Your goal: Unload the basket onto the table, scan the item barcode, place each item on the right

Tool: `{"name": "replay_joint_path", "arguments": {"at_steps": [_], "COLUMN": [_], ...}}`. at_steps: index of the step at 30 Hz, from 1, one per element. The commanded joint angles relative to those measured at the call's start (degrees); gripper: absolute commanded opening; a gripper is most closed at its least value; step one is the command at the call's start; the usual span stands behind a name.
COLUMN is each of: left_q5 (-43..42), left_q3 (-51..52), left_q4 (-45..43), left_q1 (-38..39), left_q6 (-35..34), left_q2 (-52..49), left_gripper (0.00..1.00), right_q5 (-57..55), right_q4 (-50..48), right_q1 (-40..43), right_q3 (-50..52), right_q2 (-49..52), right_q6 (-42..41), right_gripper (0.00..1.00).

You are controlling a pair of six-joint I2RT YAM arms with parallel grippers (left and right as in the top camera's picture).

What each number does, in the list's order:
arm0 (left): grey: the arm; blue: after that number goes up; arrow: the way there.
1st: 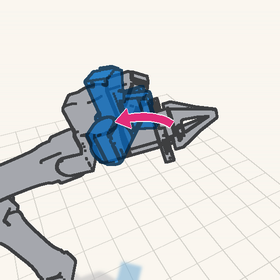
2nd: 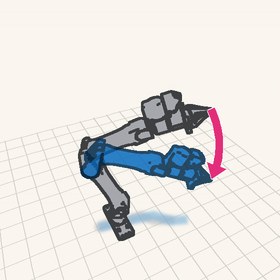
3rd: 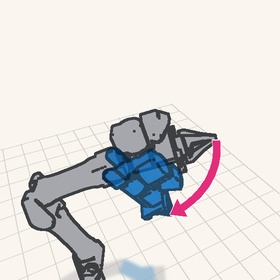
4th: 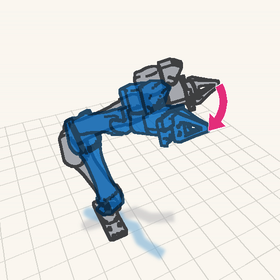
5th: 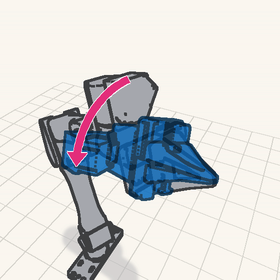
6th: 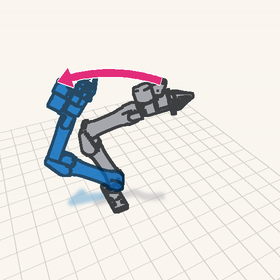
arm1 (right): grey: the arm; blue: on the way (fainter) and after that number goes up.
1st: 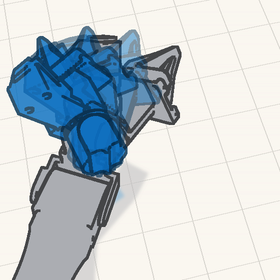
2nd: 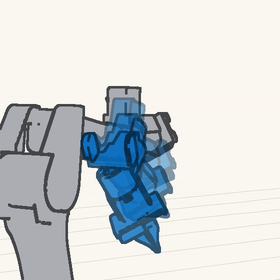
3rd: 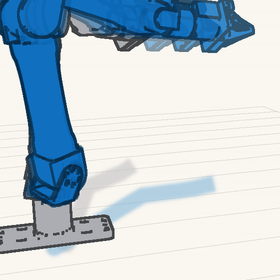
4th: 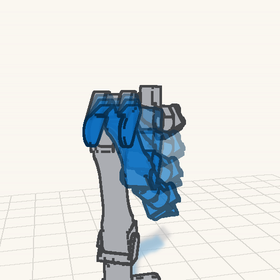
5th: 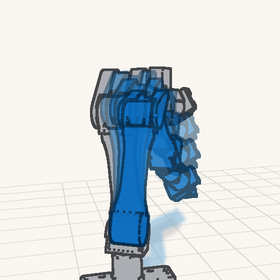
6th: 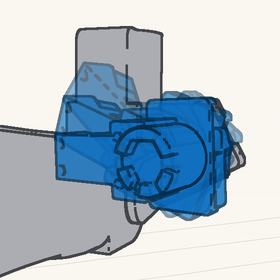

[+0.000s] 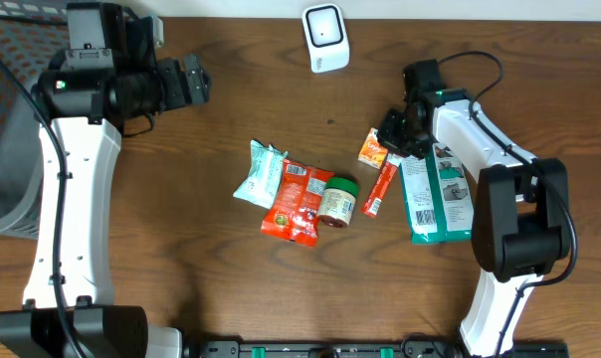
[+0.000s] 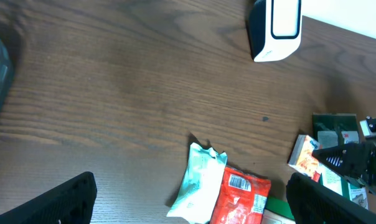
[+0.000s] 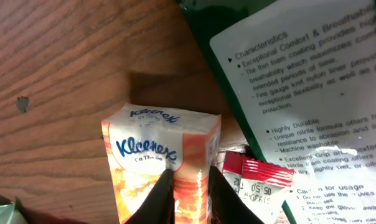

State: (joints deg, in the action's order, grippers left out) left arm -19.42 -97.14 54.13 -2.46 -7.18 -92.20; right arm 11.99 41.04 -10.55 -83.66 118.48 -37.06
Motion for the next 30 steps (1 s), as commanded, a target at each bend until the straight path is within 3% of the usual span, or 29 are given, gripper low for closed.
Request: {"name": "replay_joint_path", "arguments": {"at_steps": [1, 4, 12, 18, 22, 25, 30], "left_q5": [-0.7, -0.7, -0.7, -0.7, -0.7, -0.7, -0.7], "left_q3": [-0.59, -0.59, -0.59, -0.59, -0.59, -0.59, -0.59], "left_q4": [0.26, 0.26, 0.28, 0.26, 0.28, 0.26, 0.26], "left_q1": [-0.02, -0.02, -0.02, -0.02, -0.02, -0.02, -0.02], "left_q6": [0.52, 0.52, 0.52, 0.52, 0.52, 0.52, 0.52], "left_q2": [-0.26, -0.26, -0.26, -0.26, -0.26, -0.26, -0.26], "left_gripper": [0.97, 0.97, 0.97, 0.97, 0.97, 0.97, 0.97], "right_q5": [0.04, -0.63, -3.04, -6.99, -6.95, -6.97, -7.3], "right_q4": [0.09, 0.57, 1.11, 1.14, 1.31, 1.55, 0.92], "right_q1": [-0.44, -0.5, -1.95, -2.64, -2.64, -2.64, -2.6], "right_q3": [0.52, 0.55, 1.16, 2.12, 2.12, 2.14, 1.7], "right_q2": [0.48, 0.48, 0.48, 0.48, 0.48, 0.48, -0.52], "right_q6": [-0.2, -0.17, -0.17, -0.15, -0.17, -0.17, 3.19], "right_gripper": [0.15, 0.22, 0.19, 0.22, 0.18, 0.01, 0.01]}}
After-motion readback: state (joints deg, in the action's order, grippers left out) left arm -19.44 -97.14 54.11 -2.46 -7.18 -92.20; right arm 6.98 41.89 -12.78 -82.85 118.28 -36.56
